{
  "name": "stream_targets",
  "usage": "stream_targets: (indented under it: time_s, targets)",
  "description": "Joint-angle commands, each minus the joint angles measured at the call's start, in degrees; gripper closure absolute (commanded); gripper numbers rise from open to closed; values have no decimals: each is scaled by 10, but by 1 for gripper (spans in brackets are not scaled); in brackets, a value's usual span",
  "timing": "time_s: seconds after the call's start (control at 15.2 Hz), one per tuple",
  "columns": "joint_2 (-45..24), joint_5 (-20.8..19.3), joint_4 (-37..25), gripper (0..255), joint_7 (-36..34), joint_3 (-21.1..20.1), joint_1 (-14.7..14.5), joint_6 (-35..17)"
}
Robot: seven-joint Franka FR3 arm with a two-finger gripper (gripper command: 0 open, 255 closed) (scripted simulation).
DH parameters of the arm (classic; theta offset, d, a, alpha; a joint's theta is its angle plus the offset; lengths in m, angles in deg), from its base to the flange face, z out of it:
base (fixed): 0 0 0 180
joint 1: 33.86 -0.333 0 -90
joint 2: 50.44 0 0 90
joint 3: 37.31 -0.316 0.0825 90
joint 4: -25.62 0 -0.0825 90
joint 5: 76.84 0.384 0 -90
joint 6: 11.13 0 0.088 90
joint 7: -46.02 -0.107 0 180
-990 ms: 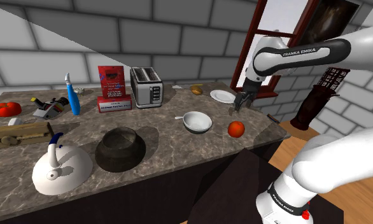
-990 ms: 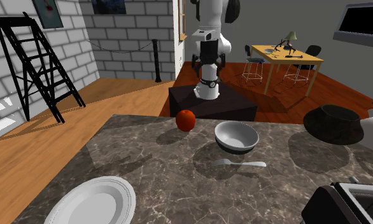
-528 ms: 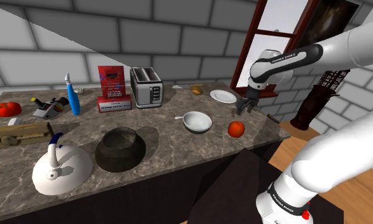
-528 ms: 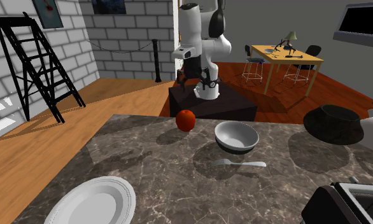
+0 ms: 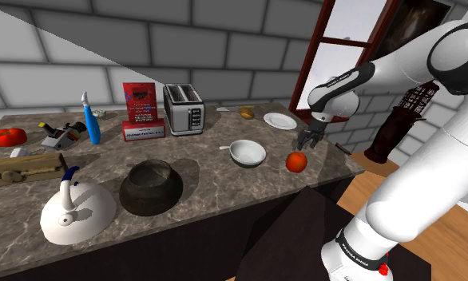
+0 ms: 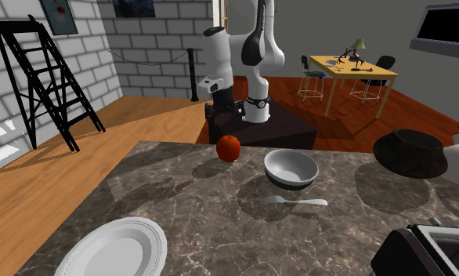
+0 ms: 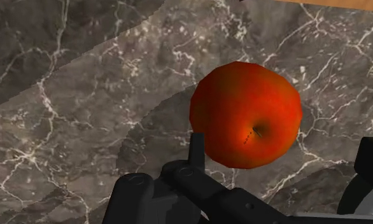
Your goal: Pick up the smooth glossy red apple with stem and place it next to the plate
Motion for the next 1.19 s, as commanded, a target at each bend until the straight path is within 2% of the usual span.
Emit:
stream_targets:
  time_s: [0.0, 0.2, 0.73, 0.79, 1.12]
  targets:
    - [-14, 12, 6, 0, 9, 1, -2, -18]
    - [-32, 31, 13, 0, 22, 2, -6, -39]
    - [-32, 30, 13, 0, 22, 2, -5, -39]
    - [-32, 30, 13, 255, 22, 2, -5, -39]
    - [-32, 30, 13, 255, 22, 2, -5, -39]
